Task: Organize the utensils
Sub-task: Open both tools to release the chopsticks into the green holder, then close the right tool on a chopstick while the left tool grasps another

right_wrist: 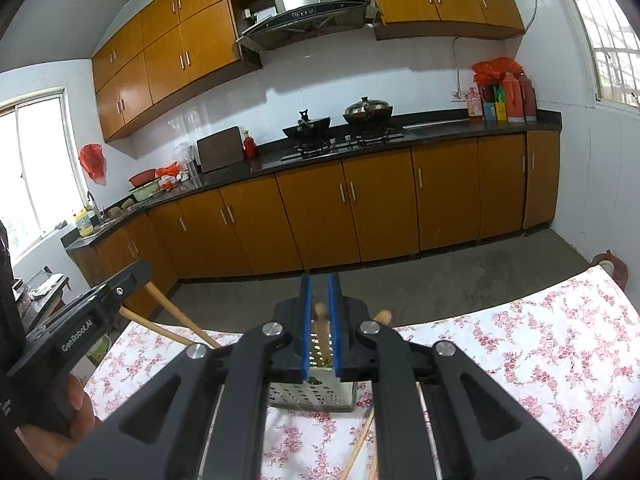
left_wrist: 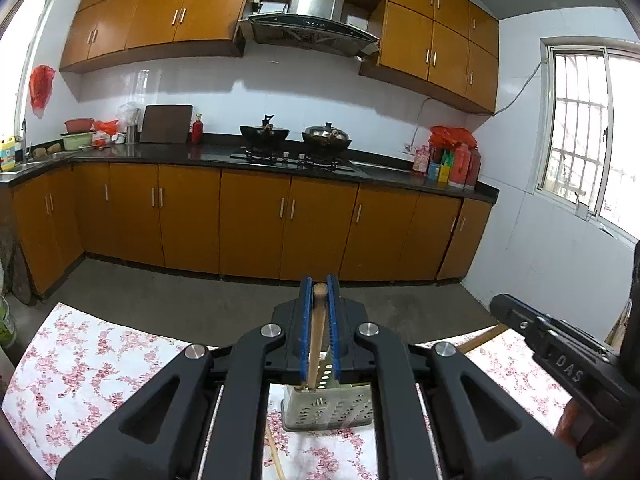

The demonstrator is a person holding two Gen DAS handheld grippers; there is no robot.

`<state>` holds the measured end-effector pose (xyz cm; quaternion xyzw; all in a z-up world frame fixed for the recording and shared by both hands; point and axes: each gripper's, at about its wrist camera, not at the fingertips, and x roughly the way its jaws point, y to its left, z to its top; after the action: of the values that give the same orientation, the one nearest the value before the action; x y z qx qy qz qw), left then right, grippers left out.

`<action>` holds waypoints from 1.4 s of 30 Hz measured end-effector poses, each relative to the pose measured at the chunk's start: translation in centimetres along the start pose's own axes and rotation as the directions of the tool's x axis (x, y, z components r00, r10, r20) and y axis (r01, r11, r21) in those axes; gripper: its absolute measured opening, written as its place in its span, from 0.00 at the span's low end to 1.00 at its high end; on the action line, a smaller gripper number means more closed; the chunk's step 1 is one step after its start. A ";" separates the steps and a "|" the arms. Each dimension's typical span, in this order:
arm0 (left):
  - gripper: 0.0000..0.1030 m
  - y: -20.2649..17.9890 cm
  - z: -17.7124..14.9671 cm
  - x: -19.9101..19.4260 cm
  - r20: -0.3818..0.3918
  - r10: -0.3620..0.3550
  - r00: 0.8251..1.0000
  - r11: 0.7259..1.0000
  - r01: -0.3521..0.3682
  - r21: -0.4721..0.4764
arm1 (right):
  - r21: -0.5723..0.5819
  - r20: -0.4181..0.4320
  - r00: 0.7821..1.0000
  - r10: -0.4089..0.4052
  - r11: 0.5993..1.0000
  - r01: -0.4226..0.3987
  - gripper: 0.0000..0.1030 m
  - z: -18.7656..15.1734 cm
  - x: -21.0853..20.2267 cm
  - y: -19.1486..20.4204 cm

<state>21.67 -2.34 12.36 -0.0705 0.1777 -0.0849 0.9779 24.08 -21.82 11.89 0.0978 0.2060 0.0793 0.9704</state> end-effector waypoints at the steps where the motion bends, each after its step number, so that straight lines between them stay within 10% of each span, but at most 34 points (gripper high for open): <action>1: 0.11 0.1 0.1 -0.2 0.002 0.002 1.000 1.000 -0.002 -0.003 | 0.001 0.006 1.000 -0.002 1.000 0.002 0.11 0.0 -0.4 -0.1; 5: 0.30 0.7 0.5 -1.5 0.018 0.014 1.000 1.000 -0.014 -0.022 | -0.004 0.042 0.999 -0.015 1.000 0.015 0.18 -0.3 -2.6 -0.4; 16: 0.30 2.9 -2.1 -6.3 -0.021 0.067 0.998 0.998 -0.067 0.008 | 0.022 0.003 0.992 -0.123 0.992 0.123 0.21 -5.4 -8.0 -4.5; 29: 0.31 9.4 -13.4 -4.1 -0.304 0.169 0.938 0.983 -0.184 -0.019 | 0.045 -0.392 0.908 -0.150 0.982 0.182 0.21 -18.5 0.3 -7.3; 42: 0.31 10.0 -18.1 -2.9 -0.414 0.141 0.899 0.984 -0.174 -0.043 | -0.034 -0.453 0.867 -0.209 0.975 0.218 0.11 -21.3 3.3 -6.6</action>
<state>13.90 6.07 -5.12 -0.0751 0.3870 -0.0113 0.9190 18.97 -24.19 -9.91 0.0622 0.4371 -0.0097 0.8972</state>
